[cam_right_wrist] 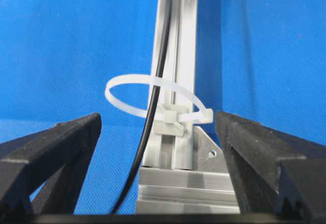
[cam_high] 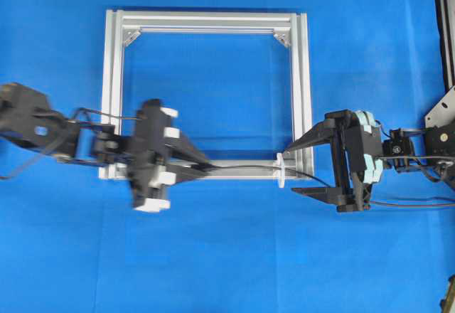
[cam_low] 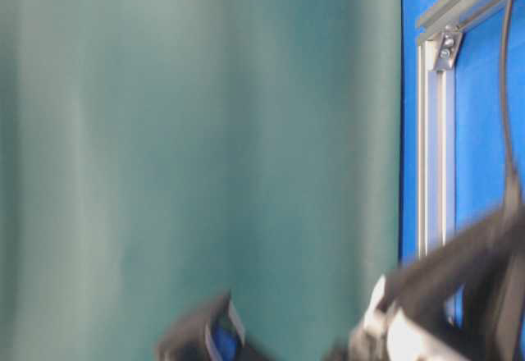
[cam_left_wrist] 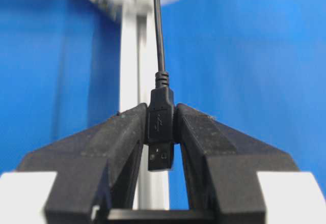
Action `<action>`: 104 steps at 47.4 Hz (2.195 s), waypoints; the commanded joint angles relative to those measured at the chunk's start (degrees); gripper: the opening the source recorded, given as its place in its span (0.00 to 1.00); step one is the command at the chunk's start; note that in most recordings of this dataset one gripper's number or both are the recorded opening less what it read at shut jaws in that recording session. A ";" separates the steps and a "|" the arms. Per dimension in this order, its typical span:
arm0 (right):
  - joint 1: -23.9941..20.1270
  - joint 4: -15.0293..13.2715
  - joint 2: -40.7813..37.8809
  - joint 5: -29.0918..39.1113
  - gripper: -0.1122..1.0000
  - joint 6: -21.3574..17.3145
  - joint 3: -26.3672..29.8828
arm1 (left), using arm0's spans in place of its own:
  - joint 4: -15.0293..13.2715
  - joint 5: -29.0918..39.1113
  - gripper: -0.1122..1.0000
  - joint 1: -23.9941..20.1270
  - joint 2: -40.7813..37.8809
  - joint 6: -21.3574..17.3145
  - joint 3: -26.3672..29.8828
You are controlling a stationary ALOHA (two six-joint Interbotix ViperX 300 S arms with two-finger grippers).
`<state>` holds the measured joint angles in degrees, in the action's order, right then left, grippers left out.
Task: Insert the wire through the string loop located on the right side.
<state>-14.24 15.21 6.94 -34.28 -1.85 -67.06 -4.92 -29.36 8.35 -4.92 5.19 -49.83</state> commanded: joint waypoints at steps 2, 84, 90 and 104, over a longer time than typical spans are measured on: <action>0.00 0.00 0.44 -0.09 0.92 0.09 0.88 | 0.18 -1.93 0.25 0.18 6.15 0.62 -5.98; 0.44 0.09 5.27 4.13 0.92 0.00 2.64 | 0.18 0.79 0.88 1.41 25.40 0.62 -23.91; 1.32 0.09 9.14 7.03 0.92 0.00 2.64 | 0.18 2.37 0.88 1.41 27.77 0.26 -22.94; 3.52 -0.35 16.08 12.92 0.92 0.26 2.46 | 0.18 6.59 0.88 0.35 31.99 0.18 -21.88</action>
<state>-11.07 15.12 21.53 -22.06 -1.67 -65.30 -4.92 -22.94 9.14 26.10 5.45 -72.77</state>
